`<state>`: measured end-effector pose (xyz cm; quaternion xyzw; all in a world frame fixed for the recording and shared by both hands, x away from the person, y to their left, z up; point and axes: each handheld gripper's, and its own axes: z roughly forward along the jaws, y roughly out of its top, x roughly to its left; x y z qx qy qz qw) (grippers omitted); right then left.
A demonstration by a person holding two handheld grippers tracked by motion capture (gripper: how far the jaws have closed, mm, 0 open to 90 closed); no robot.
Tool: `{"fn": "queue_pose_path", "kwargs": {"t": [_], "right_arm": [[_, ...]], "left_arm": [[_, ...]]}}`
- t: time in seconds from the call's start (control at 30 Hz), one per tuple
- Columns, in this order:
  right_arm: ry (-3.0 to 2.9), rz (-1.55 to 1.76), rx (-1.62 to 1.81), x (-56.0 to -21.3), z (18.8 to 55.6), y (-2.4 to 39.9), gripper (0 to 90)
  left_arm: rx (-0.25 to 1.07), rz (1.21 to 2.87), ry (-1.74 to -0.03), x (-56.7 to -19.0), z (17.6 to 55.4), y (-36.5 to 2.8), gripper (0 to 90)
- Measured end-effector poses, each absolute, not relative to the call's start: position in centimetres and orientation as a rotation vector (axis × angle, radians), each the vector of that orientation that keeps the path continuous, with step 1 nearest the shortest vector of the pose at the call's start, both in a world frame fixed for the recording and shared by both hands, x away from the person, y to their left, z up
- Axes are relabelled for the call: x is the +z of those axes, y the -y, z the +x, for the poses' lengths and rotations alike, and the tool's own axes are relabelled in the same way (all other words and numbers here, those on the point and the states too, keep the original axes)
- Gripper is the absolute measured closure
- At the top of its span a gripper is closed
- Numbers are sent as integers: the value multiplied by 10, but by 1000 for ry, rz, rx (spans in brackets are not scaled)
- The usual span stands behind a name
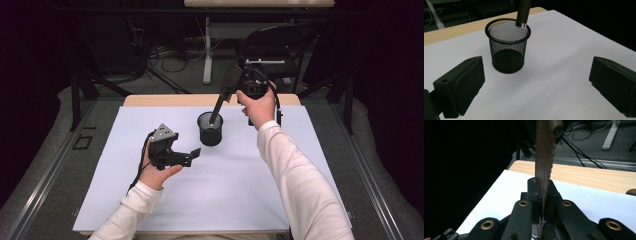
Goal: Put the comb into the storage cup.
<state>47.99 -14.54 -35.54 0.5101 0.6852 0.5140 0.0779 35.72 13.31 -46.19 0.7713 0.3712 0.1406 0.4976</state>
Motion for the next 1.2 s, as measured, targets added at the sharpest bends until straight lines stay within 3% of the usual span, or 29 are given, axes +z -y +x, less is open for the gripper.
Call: {"fn": "queue_pose_path", "kwargs": {"t": [1.2], "right_arm": [[-2068, 1533, 1426, -378, 499, 124, 866]], "left_arm": [[347, 1869, -901, -463, 358, -134, 6]]}}
